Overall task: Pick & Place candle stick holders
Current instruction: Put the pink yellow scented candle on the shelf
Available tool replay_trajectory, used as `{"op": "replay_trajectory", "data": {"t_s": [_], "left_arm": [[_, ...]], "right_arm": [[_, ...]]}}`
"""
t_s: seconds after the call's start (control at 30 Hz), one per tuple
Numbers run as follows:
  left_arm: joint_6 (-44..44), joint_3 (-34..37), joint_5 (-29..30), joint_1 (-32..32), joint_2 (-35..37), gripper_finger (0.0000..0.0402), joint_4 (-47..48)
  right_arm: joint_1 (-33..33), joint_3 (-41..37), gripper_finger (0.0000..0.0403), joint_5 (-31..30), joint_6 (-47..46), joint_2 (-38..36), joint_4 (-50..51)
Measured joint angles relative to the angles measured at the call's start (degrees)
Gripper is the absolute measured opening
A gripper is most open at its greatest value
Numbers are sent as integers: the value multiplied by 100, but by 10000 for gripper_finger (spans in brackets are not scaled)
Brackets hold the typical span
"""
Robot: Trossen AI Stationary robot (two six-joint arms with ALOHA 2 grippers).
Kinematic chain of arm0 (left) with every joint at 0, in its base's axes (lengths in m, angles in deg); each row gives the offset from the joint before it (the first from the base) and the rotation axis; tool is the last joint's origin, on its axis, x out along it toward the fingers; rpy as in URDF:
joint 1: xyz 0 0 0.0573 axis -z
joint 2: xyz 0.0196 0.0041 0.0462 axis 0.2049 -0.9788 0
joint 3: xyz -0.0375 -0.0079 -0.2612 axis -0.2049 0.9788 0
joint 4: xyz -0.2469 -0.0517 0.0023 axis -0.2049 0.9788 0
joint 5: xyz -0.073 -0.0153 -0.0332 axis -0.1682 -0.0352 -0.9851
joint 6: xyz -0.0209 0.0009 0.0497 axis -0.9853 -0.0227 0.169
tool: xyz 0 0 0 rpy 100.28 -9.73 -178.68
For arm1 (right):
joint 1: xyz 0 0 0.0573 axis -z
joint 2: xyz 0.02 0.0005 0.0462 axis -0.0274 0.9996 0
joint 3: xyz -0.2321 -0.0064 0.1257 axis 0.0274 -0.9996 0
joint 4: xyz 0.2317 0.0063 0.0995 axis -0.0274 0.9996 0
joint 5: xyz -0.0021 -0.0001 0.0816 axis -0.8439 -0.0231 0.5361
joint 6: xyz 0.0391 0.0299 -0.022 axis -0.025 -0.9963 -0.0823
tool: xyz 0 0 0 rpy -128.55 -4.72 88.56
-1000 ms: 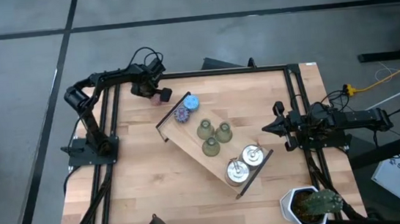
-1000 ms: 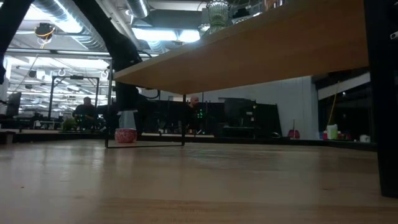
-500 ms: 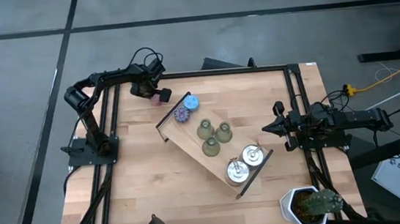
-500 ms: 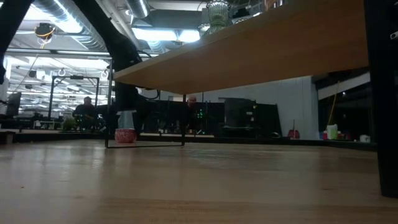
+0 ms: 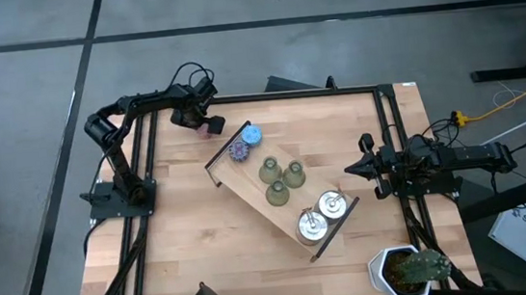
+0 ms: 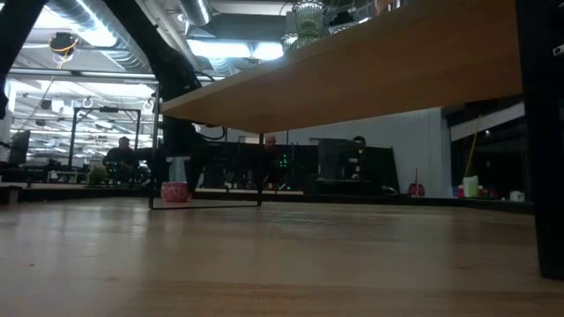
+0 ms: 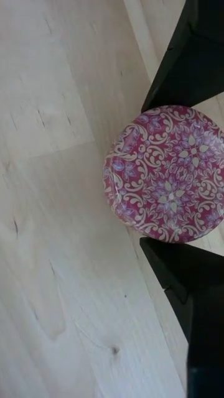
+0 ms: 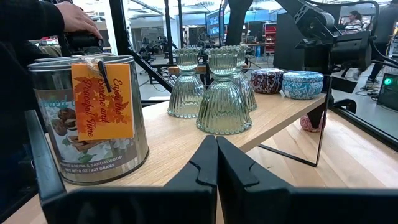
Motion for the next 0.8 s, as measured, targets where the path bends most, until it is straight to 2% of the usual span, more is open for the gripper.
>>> {"op": "replay_trajectory", "data": {"t_s": [0.6, 0.8], "left_arm": [[15, 0, -46, -2, 5, 305, 10], [23, -96, -225, -13, 121, 304, 369]], "right_arm": [[2, 0, 1, 0, 0, 0, 0], [1, 0, 1, 0, 0, 0, 0]]}}
